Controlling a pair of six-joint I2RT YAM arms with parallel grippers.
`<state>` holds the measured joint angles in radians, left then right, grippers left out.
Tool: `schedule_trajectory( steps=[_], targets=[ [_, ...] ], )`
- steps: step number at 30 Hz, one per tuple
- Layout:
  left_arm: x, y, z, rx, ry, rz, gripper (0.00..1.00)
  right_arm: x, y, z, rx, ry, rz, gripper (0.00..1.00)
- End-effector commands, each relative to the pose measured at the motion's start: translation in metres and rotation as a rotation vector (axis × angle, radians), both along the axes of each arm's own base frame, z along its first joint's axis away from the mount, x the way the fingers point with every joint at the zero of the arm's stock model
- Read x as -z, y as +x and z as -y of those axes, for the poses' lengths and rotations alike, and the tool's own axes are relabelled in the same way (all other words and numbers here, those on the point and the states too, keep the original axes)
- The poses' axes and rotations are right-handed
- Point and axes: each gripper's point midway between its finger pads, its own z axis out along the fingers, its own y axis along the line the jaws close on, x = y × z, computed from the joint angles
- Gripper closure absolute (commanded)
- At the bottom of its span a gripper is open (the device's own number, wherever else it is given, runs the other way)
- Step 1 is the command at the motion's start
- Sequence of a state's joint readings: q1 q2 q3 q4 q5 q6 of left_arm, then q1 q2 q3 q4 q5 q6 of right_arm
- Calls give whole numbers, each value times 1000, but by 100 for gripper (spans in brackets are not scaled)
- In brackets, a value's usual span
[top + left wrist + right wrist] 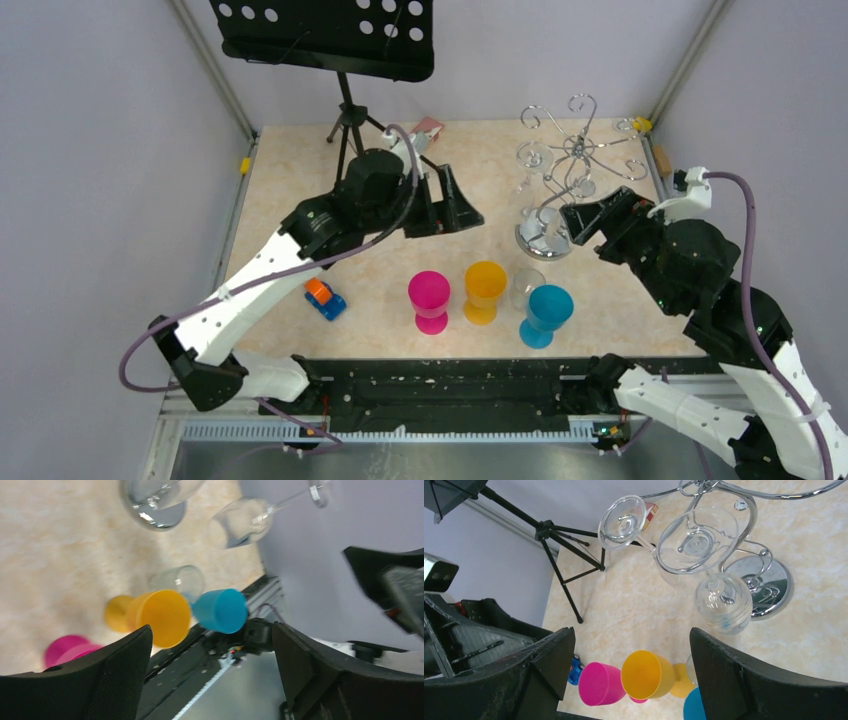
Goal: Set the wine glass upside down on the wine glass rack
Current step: Turn the wine glass upside down at the wine rack, then pick up the wine glass at the center of the board.
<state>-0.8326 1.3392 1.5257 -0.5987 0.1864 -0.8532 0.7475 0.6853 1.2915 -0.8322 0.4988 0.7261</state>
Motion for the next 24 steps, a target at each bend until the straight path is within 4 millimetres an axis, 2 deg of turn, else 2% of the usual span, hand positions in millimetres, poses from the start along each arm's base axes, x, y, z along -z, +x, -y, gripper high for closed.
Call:
schedule_trajectory(
  steps=[1, 6, 10, 16, 20, 24],
  targets=[
    [33, -5, -59, -67, 255, 102, 8, -22, 1, -7, -26, 49, 38, 14],
    [67, -12, -105, -127, 445, 97, 8, -23, 0, -4, -18, 29, 16, 14],
    [98, -27, -120, -112, 512, 39, 7, -27, -1, -8, -33, 57, 23, 14],
    [126, -39, -119, -69, 550, -49, 10, -22, 0, -15, -59, 63, 15, 14],
    [125, -39, -113, -33, 549, -50, 11, -22, 0, -16, -63, 63, 20, 14],
    [119, -41, -97, 40, 503, -37, 14, -20, -1, -14, -60, 60, 20, 13]
  ],
)
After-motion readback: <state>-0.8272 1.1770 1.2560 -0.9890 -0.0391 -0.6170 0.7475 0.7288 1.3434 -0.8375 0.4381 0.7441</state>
